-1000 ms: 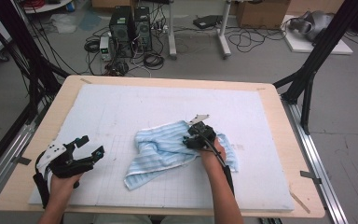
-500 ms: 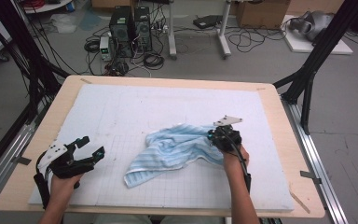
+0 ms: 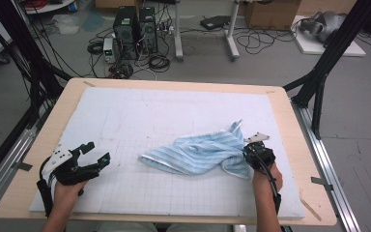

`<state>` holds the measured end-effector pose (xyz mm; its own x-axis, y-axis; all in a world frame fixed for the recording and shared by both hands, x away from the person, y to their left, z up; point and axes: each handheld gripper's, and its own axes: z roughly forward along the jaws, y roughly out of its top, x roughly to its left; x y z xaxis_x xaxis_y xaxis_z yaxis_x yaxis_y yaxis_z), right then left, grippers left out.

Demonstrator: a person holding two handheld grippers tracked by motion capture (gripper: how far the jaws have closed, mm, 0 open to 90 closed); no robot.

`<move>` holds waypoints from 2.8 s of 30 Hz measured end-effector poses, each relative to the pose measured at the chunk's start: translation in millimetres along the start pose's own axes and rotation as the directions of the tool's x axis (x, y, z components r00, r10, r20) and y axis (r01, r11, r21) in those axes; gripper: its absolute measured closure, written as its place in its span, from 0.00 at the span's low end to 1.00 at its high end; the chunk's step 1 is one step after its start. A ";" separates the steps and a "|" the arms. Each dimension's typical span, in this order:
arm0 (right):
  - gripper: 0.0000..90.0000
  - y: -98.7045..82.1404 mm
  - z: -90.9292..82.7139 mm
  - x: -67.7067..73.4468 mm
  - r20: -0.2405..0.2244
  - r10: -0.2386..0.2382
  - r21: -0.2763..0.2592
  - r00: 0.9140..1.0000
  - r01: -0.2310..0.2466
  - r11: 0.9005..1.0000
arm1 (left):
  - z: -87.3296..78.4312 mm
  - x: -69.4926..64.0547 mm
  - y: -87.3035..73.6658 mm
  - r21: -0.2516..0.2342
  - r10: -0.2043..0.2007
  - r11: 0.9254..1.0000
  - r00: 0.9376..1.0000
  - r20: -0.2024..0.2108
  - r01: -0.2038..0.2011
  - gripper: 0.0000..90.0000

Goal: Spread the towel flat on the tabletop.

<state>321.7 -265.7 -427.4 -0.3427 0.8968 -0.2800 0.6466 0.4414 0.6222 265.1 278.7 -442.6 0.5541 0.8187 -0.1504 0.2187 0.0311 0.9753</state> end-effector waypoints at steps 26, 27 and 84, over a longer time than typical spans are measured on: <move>0.45 -31.3 -37.7 -2.8 -0.208 0.077 -0.288 0.975 -0.137 0.948 | 89.7 -51.1 27.8 0.205 0.095 0.970 0.981 0.166 -0.129 0.20; 0.45 -32.4 -37.0 -2.3 -0.210 0.075 -0.287 0.975 -0.135 0.948 | 97.8 -56.1 27.0 0.235 0.111 0.960 0.978 0.176 -0.151 0.20; 0.77 -13.8 -41.6 92.9 -0.743 -0.235 -0.226 0.626 0.096 0.969 | 98.5 -0.8 38.4 0.232 0.061 0.972 0.995 -0.073 -0.042 0.49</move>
<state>252.6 -189.8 -431.6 -0.8732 0.4340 0.2216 0.4400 0.5068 0.7413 352.2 222.8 -421.0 0.5059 0.8590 -0.0783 0.3753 -0.1375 0.9166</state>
